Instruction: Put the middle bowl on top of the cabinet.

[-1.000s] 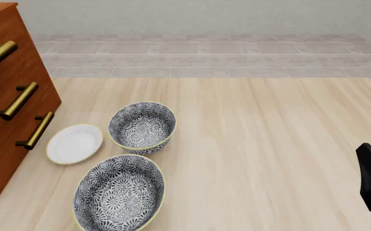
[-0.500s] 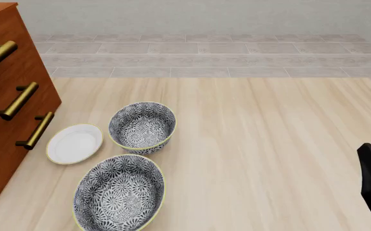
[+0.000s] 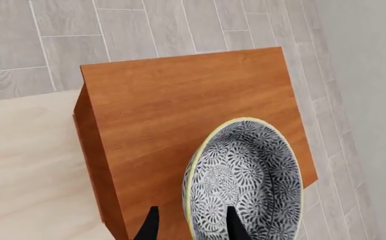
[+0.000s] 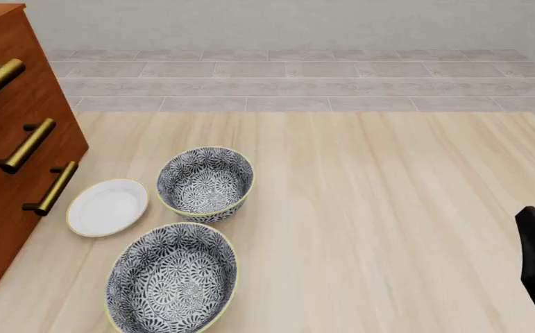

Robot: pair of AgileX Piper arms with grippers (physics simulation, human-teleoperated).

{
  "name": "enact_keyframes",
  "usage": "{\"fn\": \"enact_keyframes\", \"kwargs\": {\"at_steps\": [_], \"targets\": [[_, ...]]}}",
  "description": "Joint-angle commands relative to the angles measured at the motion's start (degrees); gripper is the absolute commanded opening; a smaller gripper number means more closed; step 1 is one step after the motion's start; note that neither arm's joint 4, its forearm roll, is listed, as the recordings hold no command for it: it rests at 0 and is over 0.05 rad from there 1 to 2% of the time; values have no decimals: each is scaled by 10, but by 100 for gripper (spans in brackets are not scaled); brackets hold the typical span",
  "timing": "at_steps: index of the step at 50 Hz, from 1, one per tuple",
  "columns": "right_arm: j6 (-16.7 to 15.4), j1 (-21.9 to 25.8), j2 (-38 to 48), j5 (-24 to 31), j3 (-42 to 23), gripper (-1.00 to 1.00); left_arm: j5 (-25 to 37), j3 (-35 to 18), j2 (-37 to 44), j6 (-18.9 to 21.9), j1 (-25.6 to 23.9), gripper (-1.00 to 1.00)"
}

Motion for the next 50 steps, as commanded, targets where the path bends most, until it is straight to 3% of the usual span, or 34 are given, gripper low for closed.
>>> {"fn": "enact_keyframes", "kwargs": {"at_steps": [1, 50], "targets": [[0, 0, -1, 1, -1, 100, 0, -7, -9, -9, 1, 100], [5, -9, -5, -1, -1, 100, -2, -70, -88, -49, 8, 100]]}}
